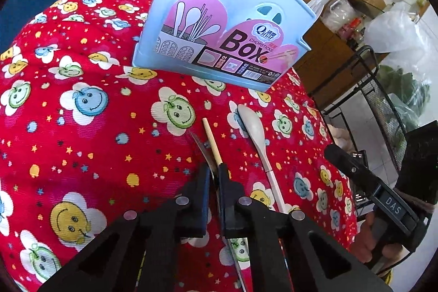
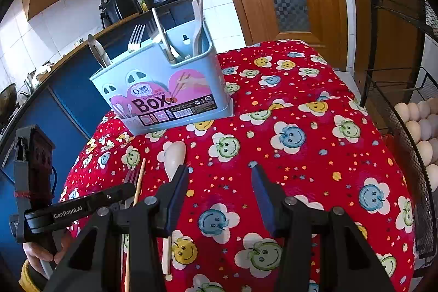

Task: Organize utensils

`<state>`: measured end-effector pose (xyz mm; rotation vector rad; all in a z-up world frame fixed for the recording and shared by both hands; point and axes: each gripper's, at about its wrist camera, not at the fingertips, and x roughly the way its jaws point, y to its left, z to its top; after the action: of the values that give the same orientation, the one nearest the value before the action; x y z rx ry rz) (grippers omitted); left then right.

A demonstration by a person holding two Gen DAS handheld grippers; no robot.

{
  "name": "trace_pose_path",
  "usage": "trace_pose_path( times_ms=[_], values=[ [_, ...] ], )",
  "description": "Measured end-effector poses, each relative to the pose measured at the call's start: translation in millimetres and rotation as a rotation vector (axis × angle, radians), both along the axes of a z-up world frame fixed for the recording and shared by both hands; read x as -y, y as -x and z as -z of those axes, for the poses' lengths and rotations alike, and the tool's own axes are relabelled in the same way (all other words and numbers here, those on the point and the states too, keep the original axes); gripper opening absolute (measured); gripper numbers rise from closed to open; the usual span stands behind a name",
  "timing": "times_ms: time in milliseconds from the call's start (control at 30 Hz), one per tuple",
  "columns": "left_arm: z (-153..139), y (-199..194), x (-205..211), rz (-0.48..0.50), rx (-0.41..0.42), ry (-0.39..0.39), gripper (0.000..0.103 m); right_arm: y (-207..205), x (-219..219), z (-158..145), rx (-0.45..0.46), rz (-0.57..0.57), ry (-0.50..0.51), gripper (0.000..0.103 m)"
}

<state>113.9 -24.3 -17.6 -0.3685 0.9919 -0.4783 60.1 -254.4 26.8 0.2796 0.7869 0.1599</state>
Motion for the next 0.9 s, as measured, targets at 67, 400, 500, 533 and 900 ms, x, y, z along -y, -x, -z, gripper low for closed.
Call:
trace_pose_path(
  times_ms=[67, 400, 500, 533, 900],
  values=[
    [0, 0, -1, -0.005, -0.001, 0.01, 0.004, 0, -1, 0, -0.002, -0.005, 0.002, 0.051],
    [-17, 5, -25, -0.07, 0.056, 0.016, 0.003, -10, -25, 8, -0.039, -0.071, 0.002, 0.051],
    [-24, 8, -32, -0.094, 0.099, -0.014, 0.003, -15, -34, 12, -0.065, -0.105, 0.001, 0.051],
    [-27, 9, -33, -0.099, 0.114, -0.018, 0.003, -18, -39, 14, -0.078, -0.122, 0.002, 0.051],
    [-49, 14, -42, -0.122, 0.216, -0.036, 0.002, -43, -67, 29, -0.181, -0.193, 0.088, 0.048]
  ],
)
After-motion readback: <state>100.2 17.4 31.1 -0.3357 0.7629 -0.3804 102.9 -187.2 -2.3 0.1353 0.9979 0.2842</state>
